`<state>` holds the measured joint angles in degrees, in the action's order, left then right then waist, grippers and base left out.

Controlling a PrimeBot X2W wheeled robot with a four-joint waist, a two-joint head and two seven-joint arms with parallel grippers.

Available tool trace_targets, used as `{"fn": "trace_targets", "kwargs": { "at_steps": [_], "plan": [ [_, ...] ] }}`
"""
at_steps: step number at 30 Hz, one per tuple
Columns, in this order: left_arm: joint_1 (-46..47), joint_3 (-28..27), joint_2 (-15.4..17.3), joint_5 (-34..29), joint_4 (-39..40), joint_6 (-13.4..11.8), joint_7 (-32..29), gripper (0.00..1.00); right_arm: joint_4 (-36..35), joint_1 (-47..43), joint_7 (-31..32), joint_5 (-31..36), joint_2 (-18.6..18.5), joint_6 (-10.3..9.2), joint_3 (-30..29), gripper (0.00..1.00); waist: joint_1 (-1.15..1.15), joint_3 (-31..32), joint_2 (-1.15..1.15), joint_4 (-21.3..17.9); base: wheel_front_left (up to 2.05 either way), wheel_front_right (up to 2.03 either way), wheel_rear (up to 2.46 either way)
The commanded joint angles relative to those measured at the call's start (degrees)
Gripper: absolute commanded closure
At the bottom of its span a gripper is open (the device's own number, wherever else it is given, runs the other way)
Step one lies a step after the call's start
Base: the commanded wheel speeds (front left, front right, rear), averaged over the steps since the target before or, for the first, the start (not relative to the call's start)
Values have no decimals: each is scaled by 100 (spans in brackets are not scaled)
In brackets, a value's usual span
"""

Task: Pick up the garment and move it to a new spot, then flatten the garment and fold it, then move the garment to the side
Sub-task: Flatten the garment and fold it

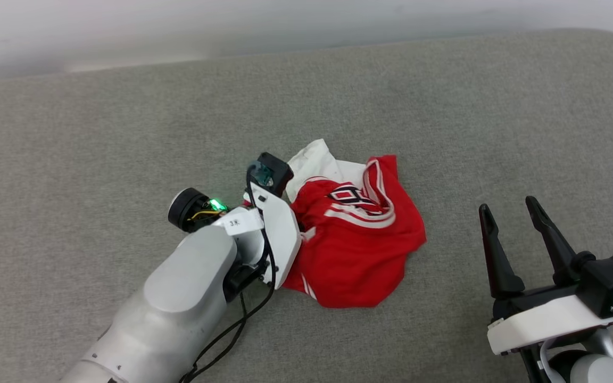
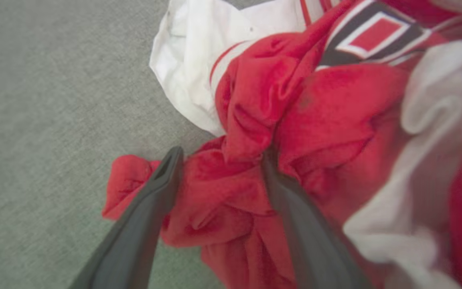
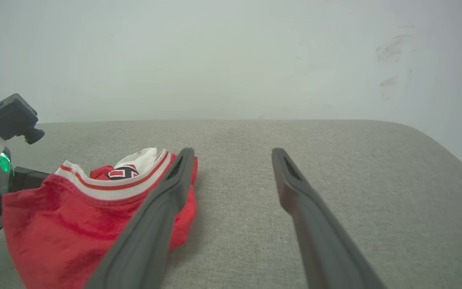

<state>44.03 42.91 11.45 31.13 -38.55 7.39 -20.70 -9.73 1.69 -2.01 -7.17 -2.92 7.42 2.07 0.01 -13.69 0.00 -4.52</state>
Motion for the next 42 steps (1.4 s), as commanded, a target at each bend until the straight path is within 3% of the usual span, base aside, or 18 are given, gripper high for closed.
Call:
{"fn": "trace_targets", "kwargs": {
  "at_steps": [1,5,6,7,8,12,18,23,28,32,38,42],
  "plan": [
    [26,105,5,56,-65,6,-77,0,5,75,-33,-23,8,13,21,0,-1,-54,0,-53,0,0,0],
    [77,909,94,341,-299,17,-657,3,55,117,-61,-34,7,13,21,0,-1,-97,0,-102,0,0,0],
    [76,1077,131,461,-310,18,-754,55,62,128,-65,-40,8,13,23,0,-1,-103,0,-112,0,0,0],
    [99,1214,179,537,-298,19,-787,87,72,130,-75,-42,8,13,17,0,-1,-103,0,-118,0,0,0],
    [144,1353,225,606,-302,20,-813,100,81,129,-82,-46,8,13,9,0,-1,-101,0,-119,0,0,0],
    [382,1605,407,817,-309,9,-532,100,98,128,-97,-59,8,13,-22,0,-1,-72,0,-92,0,0,0],
    [741,1573,432,795,-359,2,361,100,131,85,-122,-96,8,13,-46,0,-1,46,0,33,0,0,0],
    [800,1367,486,702,-299,-240,1180,100,170,25,-138,-134,8,13,-76,0,-1,205,0,147,0,0,0],
    [603,938,689,834,79,-680,1913,100,186,-39,-140,-172,7,13,-131,0,-1,323,0,280,0,0,0],
    [234,444,1073,1059,669,-1151,2442,100,199,-72,-138,-204,7,13,-163,0,-1,429,0,365,0,0,0],
    [-935,-138,1872,1416,1824,-1974,2744,100,224,-170,-151,-229,8,13,-202,0,-1,587,0,458,0,0,0],
    [-1946,-267,2122,1763,2545,-2420,2666,100,251,-212,-169,-266,8,13,-218,0,-1,671,0,493,0,0,0]
  ]
}}
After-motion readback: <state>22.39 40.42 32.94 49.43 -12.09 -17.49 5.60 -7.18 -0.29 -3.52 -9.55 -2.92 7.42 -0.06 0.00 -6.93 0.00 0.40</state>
